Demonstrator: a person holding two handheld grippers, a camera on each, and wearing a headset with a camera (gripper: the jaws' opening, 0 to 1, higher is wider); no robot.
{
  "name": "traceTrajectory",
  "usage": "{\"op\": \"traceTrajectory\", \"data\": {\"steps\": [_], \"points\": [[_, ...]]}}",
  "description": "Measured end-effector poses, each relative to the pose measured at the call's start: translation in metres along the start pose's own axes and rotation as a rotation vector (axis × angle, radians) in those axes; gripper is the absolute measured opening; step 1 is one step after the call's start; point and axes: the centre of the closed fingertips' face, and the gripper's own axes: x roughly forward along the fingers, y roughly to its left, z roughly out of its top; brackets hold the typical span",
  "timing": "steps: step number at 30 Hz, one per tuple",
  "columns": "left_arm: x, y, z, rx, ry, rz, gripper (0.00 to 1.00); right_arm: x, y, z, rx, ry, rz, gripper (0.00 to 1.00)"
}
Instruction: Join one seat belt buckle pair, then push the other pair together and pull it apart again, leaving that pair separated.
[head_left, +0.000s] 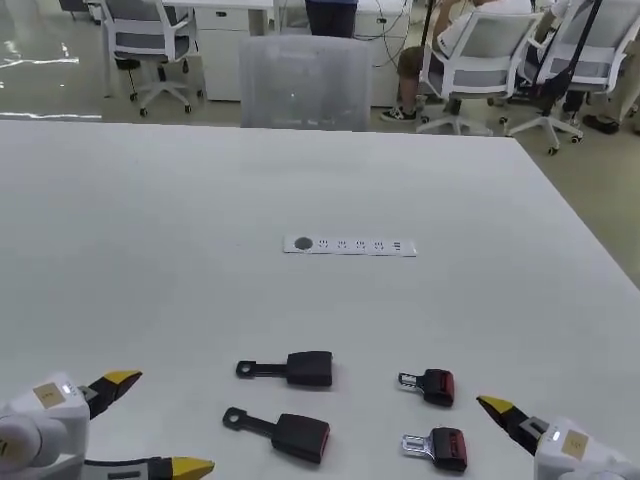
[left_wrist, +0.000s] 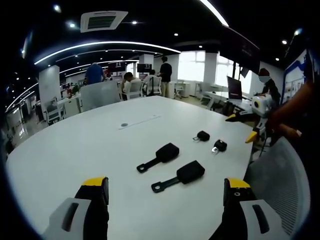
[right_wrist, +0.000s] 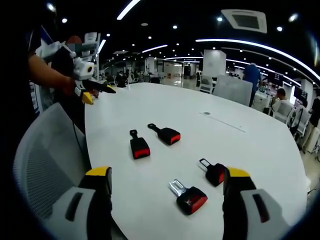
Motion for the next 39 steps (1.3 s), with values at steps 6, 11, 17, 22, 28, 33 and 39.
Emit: {"op": "traceTrajectory", "data": {"steps": [6,11,17,22,28,33,39], "points": [[0.000,0.000,-0.002,-0.001,0.002,-0.001,0.97,0.000,0.000,-0.002,0.003,0.001,-0.001,0.94],[0.002,0.001,-0.005,-0.004,0.007,-0.001,0.97,0.000,-0.003,0.000,0.000,-0.002,-0.004,0.94],[0.007,-0.001,-0.004,0.013,0.019,-0.008,0.97,-0.001,-0.006,-0.002,0.001,0.005,-0.006,0.94],[0.011,-0.004,-0.004,0.016,0.022,-0.018,0.97,-0.002,-0.005,-0.006,0.006,0.011,-0.001,0.94],[0.017,-0.009,-0.004,0.030,0.035,-0.034,0.97,-0.002,-0.008,-0.010,0.011,0.023,0.006,0.93],[0.021,-0.010,-0.005,0.032,0.040,-0.039,0.97,-0.001,-0.008,-0.013,0.009,0.037,0.012,0.91],[0.027,-0.012,-0.008,0.034,0.056,-0.050,0.95,0.000,-0.009,-0.019,0.005,0.055,0.021,0.89]]}}
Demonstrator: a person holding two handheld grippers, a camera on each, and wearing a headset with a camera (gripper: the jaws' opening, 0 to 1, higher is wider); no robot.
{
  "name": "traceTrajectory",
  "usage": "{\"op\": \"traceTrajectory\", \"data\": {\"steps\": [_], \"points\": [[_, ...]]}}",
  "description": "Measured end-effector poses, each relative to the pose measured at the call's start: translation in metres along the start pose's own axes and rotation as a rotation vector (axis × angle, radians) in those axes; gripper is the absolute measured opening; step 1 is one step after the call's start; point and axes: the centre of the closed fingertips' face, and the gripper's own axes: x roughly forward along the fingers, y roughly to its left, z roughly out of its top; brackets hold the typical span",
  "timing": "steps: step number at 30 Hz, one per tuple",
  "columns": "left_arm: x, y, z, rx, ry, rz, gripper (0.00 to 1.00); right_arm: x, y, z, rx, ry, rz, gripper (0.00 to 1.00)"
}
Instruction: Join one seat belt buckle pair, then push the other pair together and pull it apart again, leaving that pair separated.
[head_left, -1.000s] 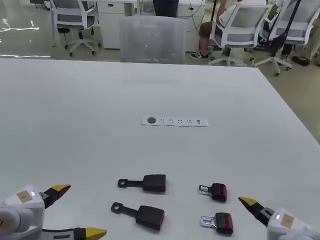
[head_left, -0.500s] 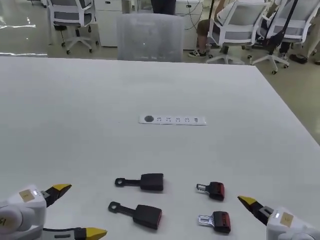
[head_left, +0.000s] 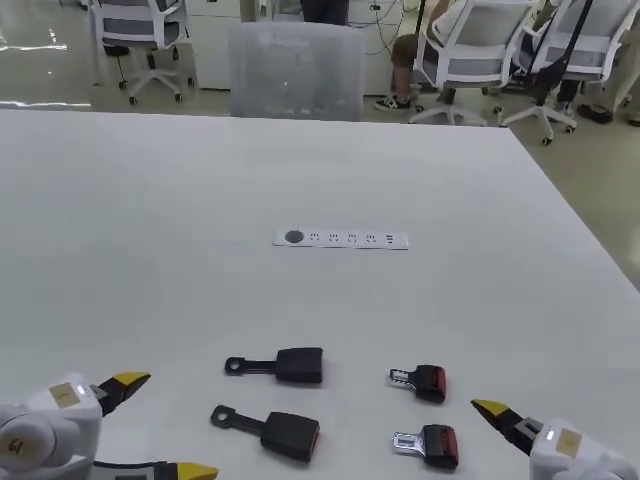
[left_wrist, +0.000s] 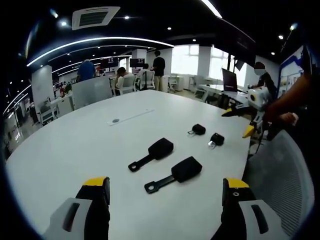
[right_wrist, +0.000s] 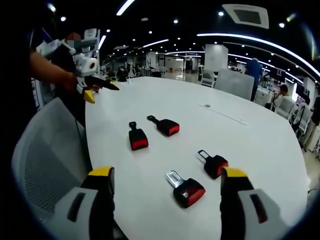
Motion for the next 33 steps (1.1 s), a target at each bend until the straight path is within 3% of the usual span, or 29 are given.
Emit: {"op": "traceTrajectory", "data": {"steps": [13,21,33], "points": [[0.016,-0.005,-0.004,0.048,0.057,-0.043,0.93,0.006,-0.006,-0.011,-0.009,0.041,0.026,0.85],[0.033,-0.010,-0.004,0.088,0.079,-0.086,0.91,0.011,-0.011,-0.019,-0.009,0.070,0.043,0.82],[0.059,-0.019,-0.013,0.129,0.139,-0.158,0.83,0.020,-0.017,-0.031,-0.018,0.127,0.097,0.75]]}}
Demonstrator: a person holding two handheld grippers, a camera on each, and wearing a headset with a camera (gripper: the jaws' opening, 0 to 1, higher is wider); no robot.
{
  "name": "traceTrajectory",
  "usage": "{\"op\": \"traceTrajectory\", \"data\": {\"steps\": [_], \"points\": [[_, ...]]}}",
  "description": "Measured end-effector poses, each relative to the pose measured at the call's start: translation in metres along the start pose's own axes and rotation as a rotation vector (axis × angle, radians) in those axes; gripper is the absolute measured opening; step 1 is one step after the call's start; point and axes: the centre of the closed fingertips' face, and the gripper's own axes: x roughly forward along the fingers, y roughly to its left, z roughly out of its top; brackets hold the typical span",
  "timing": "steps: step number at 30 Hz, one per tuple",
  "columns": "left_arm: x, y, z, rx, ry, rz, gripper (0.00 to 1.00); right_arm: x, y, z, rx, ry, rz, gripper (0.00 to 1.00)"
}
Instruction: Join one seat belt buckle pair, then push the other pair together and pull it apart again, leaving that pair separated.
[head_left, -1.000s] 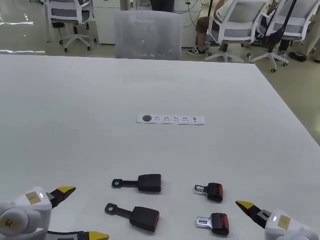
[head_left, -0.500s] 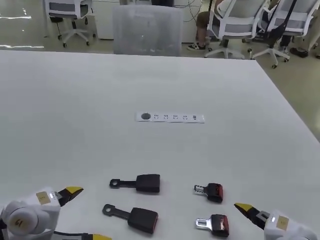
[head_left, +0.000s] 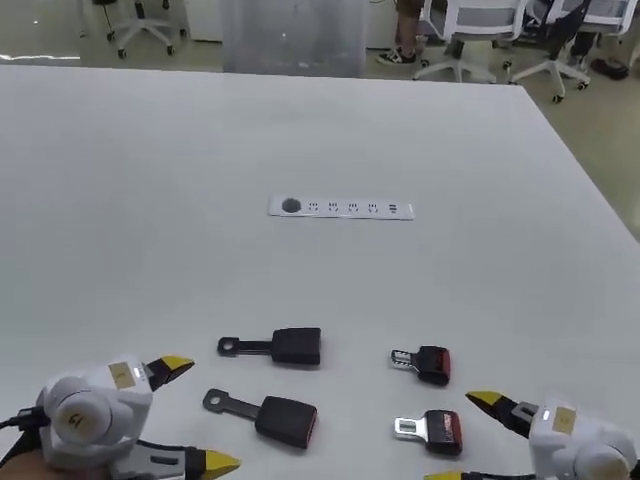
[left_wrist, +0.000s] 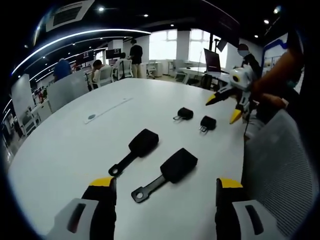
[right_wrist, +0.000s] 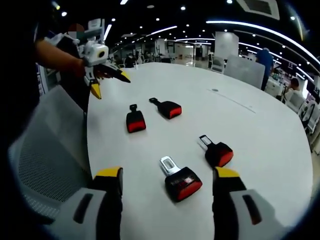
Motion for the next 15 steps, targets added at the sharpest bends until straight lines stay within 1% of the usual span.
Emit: {"op": "traceTrajectory", "data": {"steps": [6,9,12,15], "points": [[0.015,-0.003,-0.005,0.040,0.046,-0.045,0.78,0.006,-0.006,-0.008,-0.001,0.031,0.036,0.73],[0.023,-0.006,-0.006,0.054,0.067,-0.072,0.78,0.009,-0.007,-0.012,0.001,0.042,0.056,0.73],[0.034,-0.008,-0.012,0.105,0.104,-0.104,0.77,0.013,-0.008,-0.017,0.003,0.056,0.081,0.73],[0.041,-0.008,-0.016,0.140,0.141,-0.118,0.74,0.015,-0.011,-0.019,0.001,0.067,0.099,0.72]]}}
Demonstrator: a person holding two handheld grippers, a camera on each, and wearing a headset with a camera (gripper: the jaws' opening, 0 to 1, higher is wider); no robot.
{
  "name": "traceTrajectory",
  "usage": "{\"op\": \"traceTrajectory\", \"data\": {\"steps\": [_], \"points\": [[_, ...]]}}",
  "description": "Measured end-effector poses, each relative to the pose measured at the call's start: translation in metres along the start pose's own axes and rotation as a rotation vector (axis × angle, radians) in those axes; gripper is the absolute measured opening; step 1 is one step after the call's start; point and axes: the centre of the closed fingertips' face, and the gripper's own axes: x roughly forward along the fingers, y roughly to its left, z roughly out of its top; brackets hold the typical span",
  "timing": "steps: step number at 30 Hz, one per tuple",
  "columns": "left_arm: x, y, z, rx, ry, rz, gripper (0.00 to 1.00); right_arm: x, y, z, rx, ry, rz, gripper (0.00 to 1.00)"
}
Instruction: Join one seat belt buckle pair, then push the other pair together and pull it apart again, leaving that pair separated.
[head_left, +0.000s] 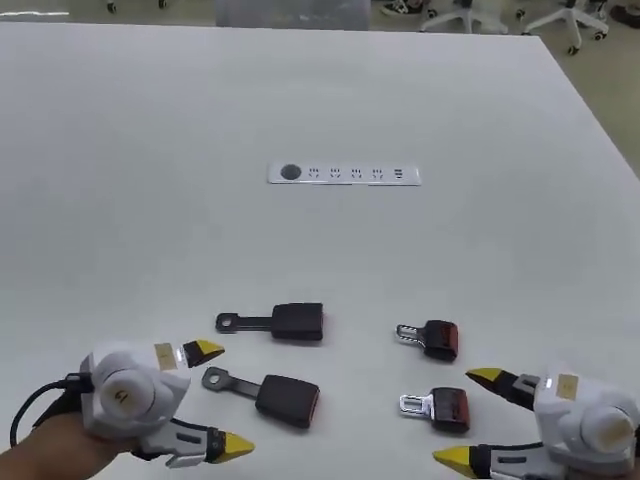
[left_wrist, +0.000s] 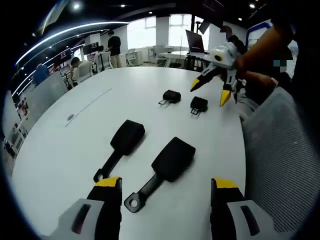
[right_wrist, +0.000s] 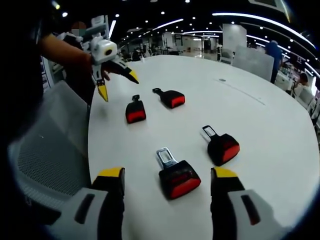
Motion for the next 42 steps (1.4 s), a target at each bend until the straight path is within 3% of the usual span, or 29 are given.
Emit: {"op": "traceTrajectory", "data": {"steps": [8,15,18,32,33,38,42], "points": [[0.025,0.001,0.000,0.102,0.067,-0.064,0.67,0.003,-0.007,-0.006,-0.012,0.021,0.061,0.69],[0.039,0.002,0.004,0.135,0.084,-0.106,0.64,0.010,-0.009,-0.011,-0.038,0.040,0.113,0.68],[0.045,0.004,-0.005,0.200,0.139,-0.117,0.61,0.013,-0.008,-0.014,-0.048,0.049,0.142,0.67],[0.060,-0.005,-0.005,0.262,0.185,-0.211,0.50,0.018,-0.009,-0.022,-0.133,0.077,0.226,0.54],[0.061,-0.005,-0.005,0.261,0.189,-0.213,0.50,0.019,-0.009,-0.019,-0.154,0.056,0.230,0.54],[0.062,-0.005,-0.005,0.289,0.200,-0.230,0.43,0.020,-0.010,-0.021,-0.155,0.060,0.245,0.51],[0.063,-0.004,-0.003,0.290,0.198,-0.232,0.41,0.019,-0.009,-0.023,-0.185,0.068,0.269,0.43]]}}
